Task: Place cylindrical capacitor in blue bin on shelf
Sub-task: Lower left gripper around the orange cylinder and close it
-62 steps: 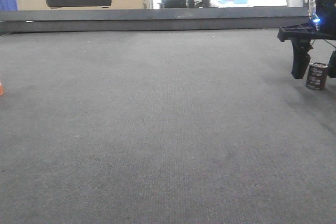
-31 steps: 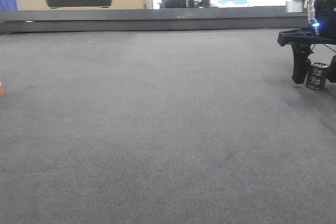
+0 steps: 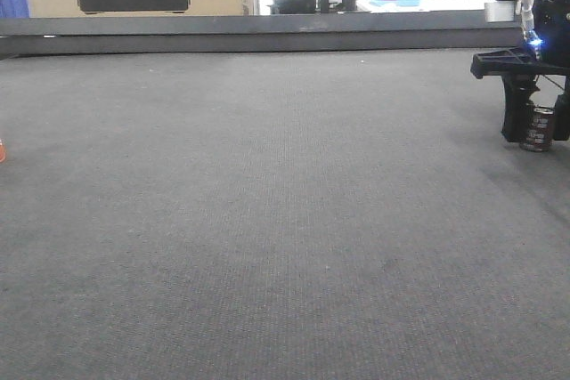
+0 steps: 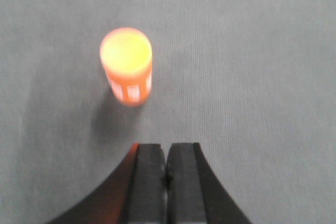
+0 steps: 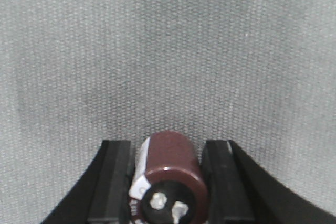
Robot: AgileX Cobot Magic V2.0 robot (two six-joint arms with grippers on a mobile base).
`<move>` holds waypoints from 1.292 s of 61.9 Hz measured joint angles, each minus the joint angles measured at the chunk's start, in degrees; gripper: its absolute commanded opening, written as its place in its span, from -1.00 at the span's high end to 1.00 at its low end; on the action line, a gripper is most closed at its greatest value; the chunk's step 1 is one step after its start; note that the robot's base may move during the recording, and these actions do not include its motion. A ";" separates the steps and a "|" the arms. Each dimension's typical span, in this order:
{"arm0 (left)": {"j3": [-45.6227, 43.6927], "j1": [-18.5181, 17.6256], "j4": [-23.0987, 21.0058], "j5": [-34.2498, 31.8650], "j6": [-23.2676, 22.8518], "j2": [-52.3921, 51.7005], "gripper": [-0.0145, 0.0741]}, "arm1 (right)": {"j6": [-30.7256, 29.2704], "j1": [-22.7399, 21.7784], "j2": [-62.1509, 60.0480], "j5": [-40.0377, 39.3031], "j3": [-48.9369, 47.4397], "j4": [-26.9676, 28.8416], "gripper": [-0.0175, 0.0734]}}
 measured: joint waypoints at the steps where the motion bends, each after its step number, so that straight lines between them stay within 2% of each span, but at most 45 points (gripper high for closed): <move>1: 0.00 0.00 0.12 -0.55 0.00 0.16 0.19 | 0.00 0.00 0.00 0.00 0.00 0.00 0.97; 5: -0.86 0.00 1.23 -1.73 -0.03 1.34 -0.01 | 0.00 0.00 0.00 0.00 0.00 0.00 0.97; 11: -3.47 0.00 1.86 -1.78 -0.03 4.33 -0.20 | 0.00 0.00 0.00 0.00 0.00 0.00 0.97; 21: -9.27 0.00 2.69 -0.96 -0.03 10.93 -0.35 | 0.00 0.00 0.00 0.12 0.00 0.00 0.97; 44: -23.20 0.24 3.05 6.41 -0.03 25.48 -0.38 | 0.00 0.00 0.00 1.69 -0.22 0.12 0.97; 54: -27.77 2.05 3.40 9.93 -0.03 30.15 -0.38 | 0.00 0.00 0.00 2.18 -0.26 0.22 0.97; 68: -28.58 3.69 3.67 11.98 -0.03 33.45 -0.38 | 0.00 0.00 0.00 2.28 -0.36 0.22 0.97; 80: -28.58 3.82 1.15 12.96 -0.03 35.48 -0.38 | 0.00 0.00 0.00 2.04 -0.36 0.22 0.97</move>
